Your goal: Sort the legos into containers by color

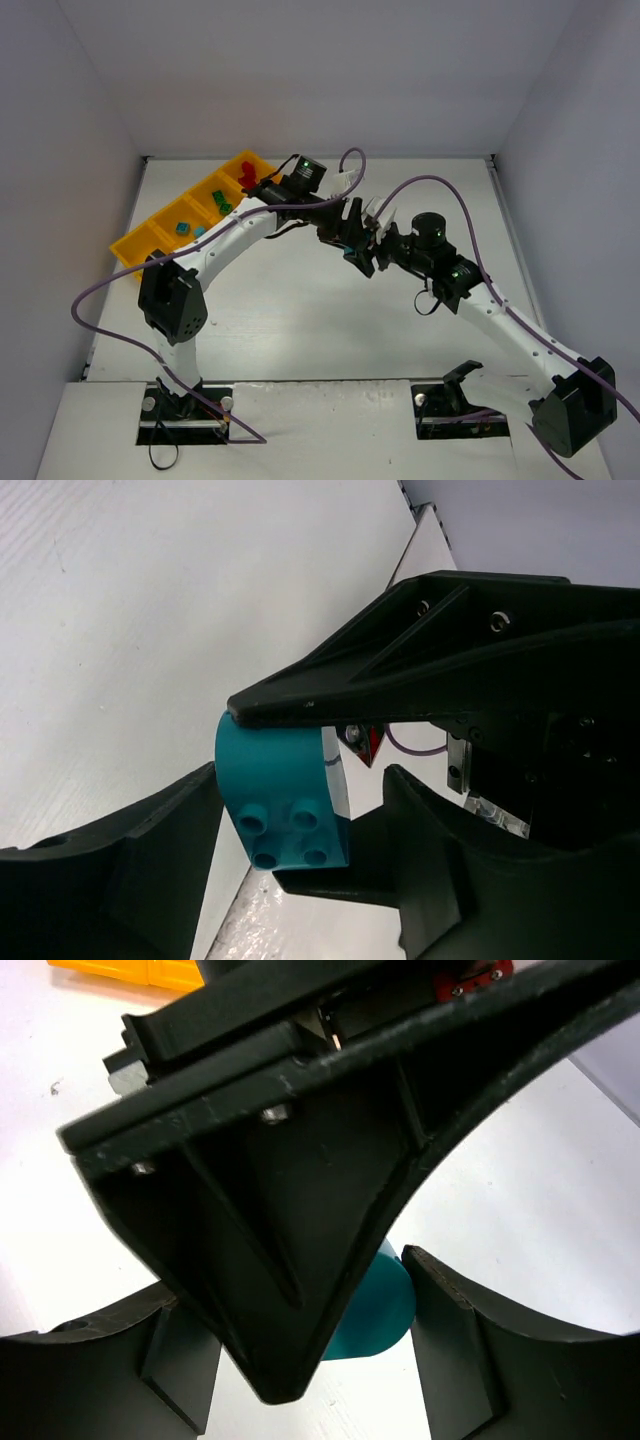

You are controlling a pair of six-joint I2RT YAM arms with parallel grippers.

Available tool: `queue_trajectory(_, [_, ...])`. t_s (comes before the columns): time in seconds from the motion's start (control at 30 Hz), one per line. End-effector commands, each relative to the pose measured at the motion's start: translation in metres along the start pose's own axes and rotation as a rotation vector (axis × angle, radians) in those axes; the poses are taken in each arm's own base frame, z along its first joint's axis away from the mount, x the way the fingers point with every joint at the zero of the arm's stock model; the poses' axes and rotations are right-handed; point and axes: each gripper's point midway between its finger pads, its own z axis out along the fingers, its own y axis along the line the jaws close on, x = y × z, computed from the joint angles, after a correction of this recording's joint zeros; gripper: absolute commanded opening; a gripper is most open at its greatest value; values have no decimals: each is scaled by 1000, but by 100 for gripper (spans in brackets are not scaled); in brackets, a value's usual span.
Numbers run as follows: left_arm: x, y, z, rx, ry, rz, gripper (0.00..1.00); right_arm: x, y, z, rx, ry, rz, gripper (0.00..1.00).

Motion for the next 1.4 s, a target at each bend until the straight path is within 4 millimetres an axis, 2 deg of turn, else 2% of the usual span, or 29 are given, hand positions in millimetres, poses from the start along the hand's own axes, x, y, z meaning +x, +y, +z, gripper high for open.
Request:
queue_trajectory(0.0, [-26,-29,-11,43,-86,100,56,-36,-4,1,4,-99,-61,9])
queue_trajectory(0.07, [-30,-30,-11,44,-100,106,34,-34,-5,1,11,-95,-59,9])
queue_trajectory(0.17, [-31,-31,-12,44,-105,104,13,-34,-7,1,20,-93,-61,9])
queue_trajectory(0.23, [-31,-31,-12,46,-102,101,8,-32,-7,1,25,-89,-58,12])
queue_trajectory(0.27, [-31,-29,-13,44,-102,97,6,-30,-8,1,30,-83,-55,18])
queue_trajectory(0.3, [-31,-28,-14,42,-104,97,5,-30,-9,2,33,-81,-55,30])
queue_trajectory(0.33, [-31,-26,-15,39,-103,94,4,-28,-10,2,36,-77,-52,57])
queue_trajectory(0.43, [-33,-16,-23,19,-115,82,3,-24,-15,4,68,-60,-26,100])
queue_trajectory(0.53, [-37,7,-38,-30,-145,50,3,-18,-18,4,92,-44,-10,100])
queue_trajectory(0.57, [-36,20,-42,-67,-152,39,3,-15,-19,4,98,-38,-5,100])
queue_trajectory(0.67, [-39,65,-76,-224,-210,-13,3,-10,-23,3,126,-25,14,100])
queue_trajectory(0.7, [-38,85,-95,-287,-229,-58,3,-9,-25,2,142,-20,18,100])
queue_trajectory(0.8, [-33,122,-135,-453,-286,-113,3,-4,-29,0,173,-6,35,100])
queue_trajectory(0.83, [-34,140,-158,-516,-327,-149,3,-3,-32,0,188,-1,35,100])
queue_trajectory(0.87, [-32,146,-174,-571,-356,-160,4,-1,-32,-1,192,3,36,100])
queue_trajectory(0.93, [-24,180,-215,-748,-416,-231,4,0,-33,-1,200,6,37,100])
queue_trajectory(1.0, [-15,197,-244,-868,-462,-292,4,1,-35,-1,210,12,40,100])
queue_trajectory(1.03, [-9,214,-269,-966,-503,-337,4,2,-37,-1,222,16,43,100])
queue_trajectory(1.13, [2,237,-303,-1070,-567,-427,4,3,-38,0,227,22,44,100])
queue_trajectory(1.17, [7,249,-321,-1102,-601,-474,4,2,-39,-1,231,23,44,100])
queue_trajectory(1.3, [13,281,-349,-1178,-659,-528,5,1,-42,-2,250,24,46,100])
queue_trajectory(1.37, [14,295,-353,-1196,-666,-547,16,3,-43,-2,253,29,48,100])
